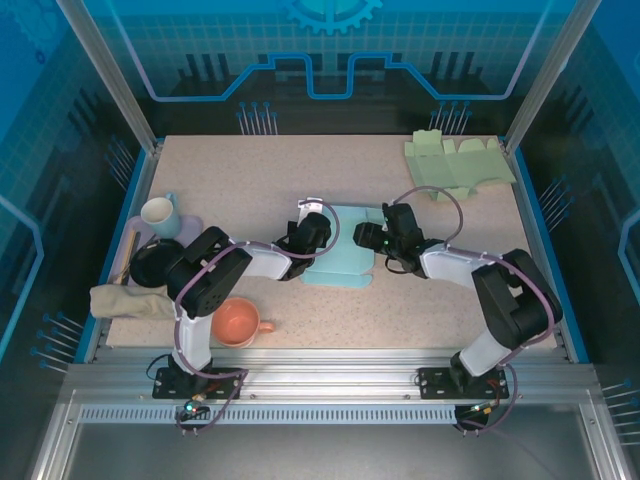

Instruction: Fold the paper box

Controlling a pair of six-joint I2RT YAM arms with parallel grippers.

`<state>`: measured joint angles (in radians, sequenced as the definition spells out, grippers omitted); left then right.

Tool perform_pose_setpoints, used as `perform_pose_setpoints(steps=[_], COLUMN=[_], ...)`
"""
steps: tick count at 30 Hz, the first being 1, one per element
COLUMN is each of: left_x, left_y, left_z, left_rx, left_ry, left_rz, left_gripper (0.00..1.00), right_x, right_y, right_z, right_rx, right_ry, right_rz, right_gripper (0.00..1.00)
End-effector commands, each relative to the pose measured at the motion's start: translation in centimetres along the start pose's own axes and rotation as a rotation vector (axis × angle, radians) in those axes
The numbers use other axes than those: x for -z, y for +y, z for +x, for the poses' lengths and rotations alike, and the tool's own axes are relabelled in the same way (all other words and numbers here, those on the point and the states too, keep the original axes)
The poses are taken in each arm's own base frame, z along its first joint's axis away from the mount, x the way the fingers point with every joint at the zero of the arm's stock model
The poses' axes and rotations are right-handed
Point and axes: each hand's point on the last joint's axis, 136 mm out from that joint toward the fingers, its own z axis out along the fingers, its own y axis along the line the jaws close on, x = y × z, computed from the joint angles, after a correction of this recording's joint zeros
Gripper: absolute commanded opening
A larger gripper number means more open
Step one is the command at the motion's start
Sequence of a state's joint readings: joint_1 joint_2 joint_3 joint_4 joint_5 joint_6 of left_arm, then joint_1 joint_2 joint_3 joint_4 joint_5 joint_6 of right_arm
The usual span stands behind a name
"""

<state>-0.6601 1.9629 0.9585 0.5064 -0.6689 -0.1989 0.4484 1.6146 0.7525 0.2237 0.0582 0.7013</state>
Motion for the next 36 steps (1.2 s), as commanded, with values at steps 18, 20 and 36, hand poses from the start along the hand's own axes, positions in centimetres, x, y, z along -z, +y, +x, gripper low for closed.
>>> perform_pose_setpoints(steps=[18, 20, 36], left_x=[-0.5, -0.5, -0.5], left_y=[0.0, 0.0, 0.0], left_z=[2.1, 2.1, 2.1], left_rx=[-0.086, -0.084, -0.086], left_ry=[0.066, 0.065, 0.068], left_rz=[-0.01, -0.011, -0.012], left_gripper=[0.11, 0.11, 0.11], right_x=[-3.5, -3.5, -5.3], right_y=[-1.7, -0.8, 3.0], right_z=[-1.2, -1.3, 0.7], right_rx=[0.067, 0.071, 0.109], right_ry=[-0.075, -0.083, -0.061], right_rz=[0.024, -0.021, -0.113], right_gripper=[0.66, 0.65, 0.62])
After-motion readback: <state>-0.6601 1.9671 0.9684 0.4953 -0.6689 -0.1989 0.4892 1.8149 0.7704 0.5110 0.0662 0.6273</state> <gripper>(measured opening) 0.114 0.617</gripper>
